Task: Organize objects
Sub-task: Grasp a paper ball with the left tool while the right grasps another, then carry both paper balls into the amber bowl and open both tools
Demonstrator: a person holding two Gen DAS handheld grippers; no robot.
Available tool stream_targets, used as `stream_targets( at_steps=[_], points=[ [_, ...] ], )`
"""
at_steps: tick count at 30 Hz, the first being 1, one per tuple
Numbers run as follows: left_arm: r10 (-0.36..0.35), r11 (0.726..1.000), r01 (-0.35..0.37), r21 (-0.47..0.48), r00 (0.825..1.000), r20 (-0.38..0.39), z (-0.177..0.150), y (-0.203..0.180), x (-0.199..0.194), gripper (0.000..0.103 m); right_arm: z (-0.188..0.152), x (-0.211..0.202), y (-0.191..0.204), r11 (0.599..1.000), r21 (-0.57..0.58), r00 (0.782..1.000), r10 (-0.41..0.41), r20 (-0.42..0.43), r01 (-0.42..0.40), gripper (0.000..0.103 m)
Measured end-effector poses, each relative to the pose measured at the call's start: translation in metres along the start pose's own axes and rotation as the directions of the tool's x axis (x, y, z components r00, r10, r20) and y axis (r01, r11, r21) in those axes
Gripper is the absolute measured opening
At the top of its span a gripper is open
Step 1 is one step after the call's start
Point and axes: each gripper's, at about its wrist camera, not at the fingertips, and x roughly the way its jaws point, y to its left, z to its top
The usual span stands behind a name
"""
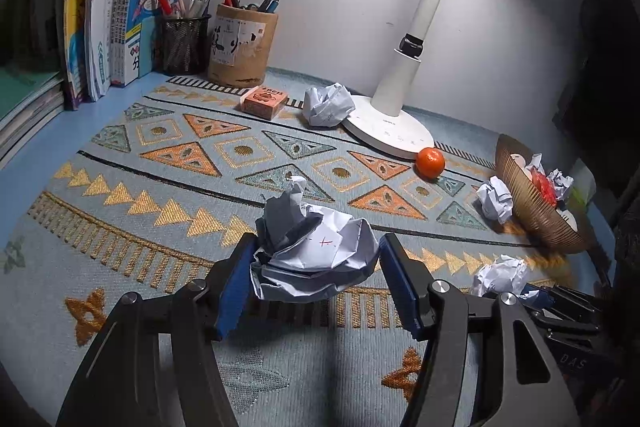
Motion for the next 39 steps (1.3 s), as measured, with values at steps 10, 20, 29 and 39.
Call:
stream_targets(
  at_steps=[10,20,29,39],
  points=[
    [0.000,1.000,0.000,-0.007,1.000,-0.009,0.000,0.003,0.002,0.059,-0.001,0.004,0.005,0.998,-0.017,0.998,-0.058,-0.016,0.058,0.053],
    [-0.004,1.000,0.004,-0.013,1.000,-0.009,0.000,0.003,0.003,0.060,-0.001,-0.006,0.010,0.999,-0.023,0.999,-0.035,0.032,0.036,0.044],
    [0.004,1.000,-0.004,-0.007,1.000,0.020,-0.001,0.002,-0.003,0.060,-0.004,-0.026,0.013,0.999,-0.042,0.992,-0.008,0.124,0.013,0.044],
    [-0.238,0.957,0.228,0.181,0.971,0.035,0.049,-0.103,-0.025,0.059,0.014,-0.139,-0.073,0.978,0.165,0.953,0.077,0.294,-0.129,0.044]
  ],
)
